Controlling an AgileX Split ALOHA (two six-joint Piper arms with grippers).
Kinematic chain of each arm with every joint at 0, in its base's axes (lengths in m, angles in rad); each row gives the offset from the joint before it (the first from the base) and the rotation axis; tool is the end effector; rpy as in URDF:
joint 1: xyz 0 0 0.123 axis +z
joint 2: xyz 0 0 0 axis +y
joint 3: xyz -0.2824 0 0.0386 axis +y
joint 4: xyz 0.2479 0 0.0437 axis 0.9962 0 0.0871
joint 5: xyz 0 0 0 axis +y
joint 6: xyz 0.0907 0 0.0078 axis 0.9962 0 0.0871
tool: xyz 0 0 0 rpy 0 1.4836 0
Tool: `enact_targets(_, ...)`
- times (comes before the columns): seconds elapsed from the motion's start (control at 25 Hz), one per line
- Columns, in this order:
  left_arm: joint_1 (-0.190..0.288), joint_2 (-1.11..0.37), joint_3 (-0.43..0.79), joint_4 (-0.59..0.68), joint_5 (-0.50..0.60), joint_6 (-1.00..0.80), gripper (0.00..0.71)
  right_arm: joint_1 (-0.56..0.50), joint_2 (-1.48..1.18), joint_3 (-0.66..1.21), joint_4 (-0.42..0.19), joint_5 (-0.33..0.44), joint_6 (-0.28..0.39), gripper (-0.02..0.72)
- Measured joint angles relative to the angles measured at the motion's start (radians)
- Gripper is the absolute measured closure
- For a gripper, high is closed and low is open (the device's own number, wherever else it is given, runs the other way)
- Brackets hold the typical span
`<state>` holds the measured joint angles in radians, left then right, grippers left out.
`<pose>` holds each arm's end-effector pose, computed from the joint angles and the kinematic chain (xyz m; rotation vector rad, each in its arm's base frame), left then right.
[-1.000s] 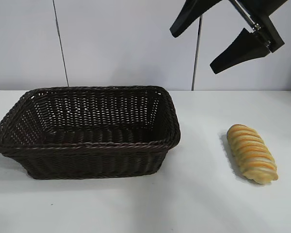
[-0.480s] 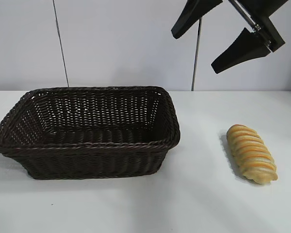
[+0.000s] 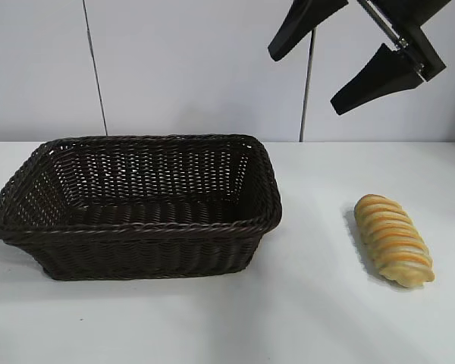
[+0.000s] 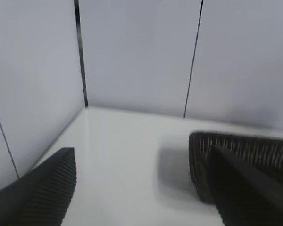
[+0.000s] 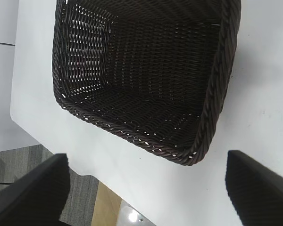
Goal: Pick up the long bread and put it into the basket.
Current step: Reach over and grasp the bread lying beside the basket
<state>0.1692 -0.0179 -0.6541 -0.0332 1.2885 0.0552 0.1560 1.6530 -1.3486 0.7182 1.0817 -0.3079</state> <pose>-0.0367 -0.0092 0.2990 -0.1102 2.0982 0.0961 0.3275 0.1051 0.3003 -0.2725 2.6715 0.9162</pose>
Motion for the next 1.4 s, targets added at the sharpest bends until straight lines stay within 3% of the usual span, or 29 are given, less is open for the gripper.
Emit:
enact_targets(0.2,-0.011,0.001,0.111,-0.02,0.0,0.003,0.21,0.0,0.0,0.0,0.0,0.0,0.0,0.081)
enact_targets(0.52,-0.023,0.001,0.116,-0.02,-0.002,0.003,0.212,0.0,0.0,0.0,0.0,0.006,0.0,0.081)
enact_targets(0.8,-0.024,0.001,0.116,-0.021,-0.002,0.003,0.212,0.0,-0.012,-0.149,-0.027,0.109,0.035,0.081)
enact_targets(1.0,-0.024,0.001,0.116,-0.021,-0.002,0.003,0.212,0.0,-0.062,-0.393,-0.193,0.151,0.177,0.081)
enact_targets(1.24,-0.024,0.001,0.116,-0.021,-0.002,0.003,0.212,0.0,-0.124,-0.476,-0.352,0.169,0.264,0.081)
enact_targets(1.4,-0.024,0.001,0.116,-0.021,-0.002,0.003,0.212,0.0,-0.128,-0.476,-0.572,0.178,0.33,0.081)
